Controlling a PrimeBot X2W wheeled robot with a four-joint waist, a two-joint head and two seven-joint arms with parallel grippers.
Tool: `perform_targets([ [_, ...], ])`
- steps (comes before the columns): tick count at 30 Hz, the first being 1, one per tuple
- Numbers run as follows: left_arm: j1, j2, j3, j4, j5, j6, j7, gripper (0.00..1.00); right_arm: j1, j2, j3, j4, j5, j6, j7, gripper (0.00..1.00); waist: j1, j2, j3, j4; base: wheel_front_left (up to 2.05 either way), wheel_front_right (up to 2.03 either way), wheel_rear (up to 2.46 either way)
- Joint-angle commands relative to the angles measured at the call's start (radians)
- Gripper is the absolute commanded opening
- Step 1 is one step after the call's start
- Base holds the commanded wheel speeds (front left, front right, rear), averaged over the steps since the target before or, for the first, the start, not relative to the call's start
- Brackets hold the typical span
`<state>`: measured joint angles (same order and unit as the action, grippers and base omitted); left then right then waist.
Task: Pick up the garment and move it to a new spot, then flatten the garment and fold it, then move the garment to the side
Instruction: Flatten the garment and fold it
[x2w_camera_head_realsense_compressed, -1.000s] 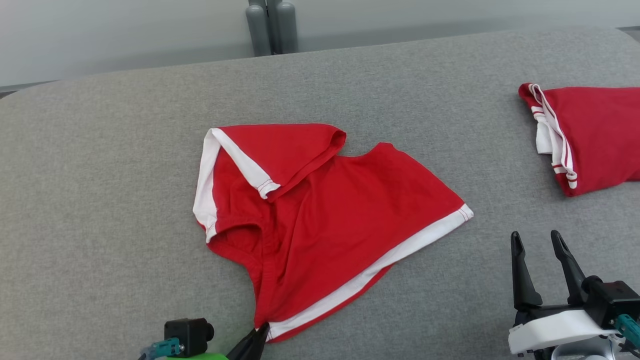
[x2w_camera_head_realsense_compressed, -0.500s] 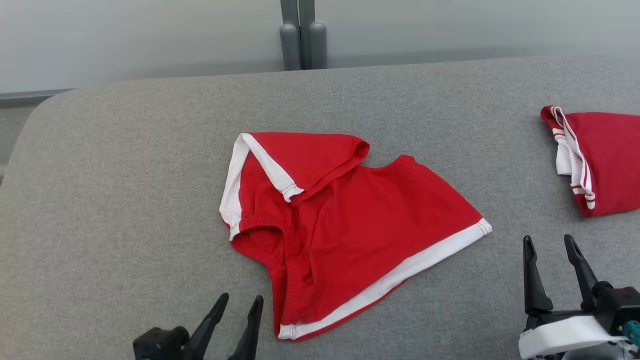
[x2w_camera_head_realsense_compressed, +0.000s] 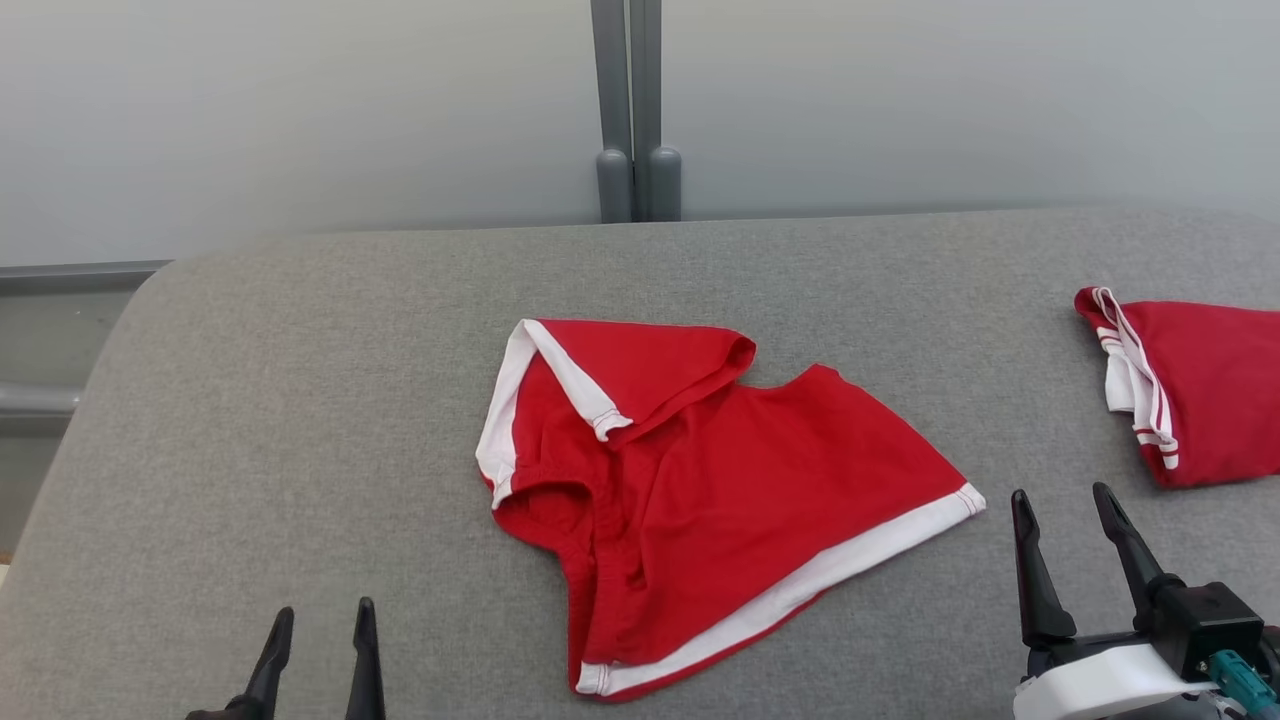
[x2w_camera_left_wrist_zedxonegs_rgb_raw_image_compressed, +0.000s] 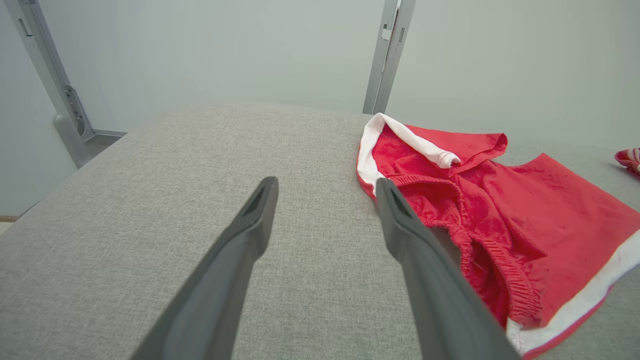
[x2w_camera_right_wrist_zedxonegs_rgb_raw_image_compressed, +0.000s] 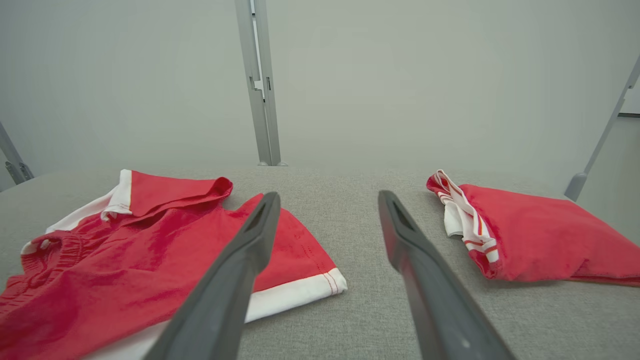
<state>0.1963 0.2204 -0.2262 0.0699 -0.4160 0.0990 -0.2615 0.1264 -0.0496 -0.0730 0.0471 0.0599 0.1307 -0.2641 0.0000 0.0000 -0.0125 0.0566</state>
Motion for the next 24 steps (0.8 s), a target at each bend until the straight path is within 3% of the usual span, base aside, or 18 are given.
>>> perform_targets([
  [1, 0.019, -0.014, 0.034, 0.011, 0.032, -0.026, -0.004, 1.00, -0.004, -0.002, -0.002, 0.002, 0.007, 0.000, 0.000, 1.00, 0.0000, 0.0000, -0.011, 0.012, 0.00, 0.00, 0.00],
  [6, 0.045, -0.082, 0.162, 0.045, 0.102, -0.117, -0.004, 1.00, 0.008, -0.002, -0.008, 0.015, 0.011, 0.000, 0.000, 1.00, 0.0000, 0.0000, -0.023, 0.013, 0.00, 0.00, 0.00],
  [11, 0.043, -0.127, 0.244, 0.060, 0.159, -0.177, -0.004, 1.00, 0.001, -0.002, -0.013, 0.031, 0.006, 0.000, 0.000, 1.00, 0.0000, 0.0000, -0.024, 0.002, 0.00, 0.00, 0.00],
  [24, 0.020, -0.166, 0.294, 0.071, 0.219, -0.225, -0.004, 1.00, -0.007, -0.002, -0.015, 0.047, 0.001, 0.000, 0.000, 1.00, 0.0000, 0.0000, -0.014, -0.006, 0.00, 0.00, 0.00],
])
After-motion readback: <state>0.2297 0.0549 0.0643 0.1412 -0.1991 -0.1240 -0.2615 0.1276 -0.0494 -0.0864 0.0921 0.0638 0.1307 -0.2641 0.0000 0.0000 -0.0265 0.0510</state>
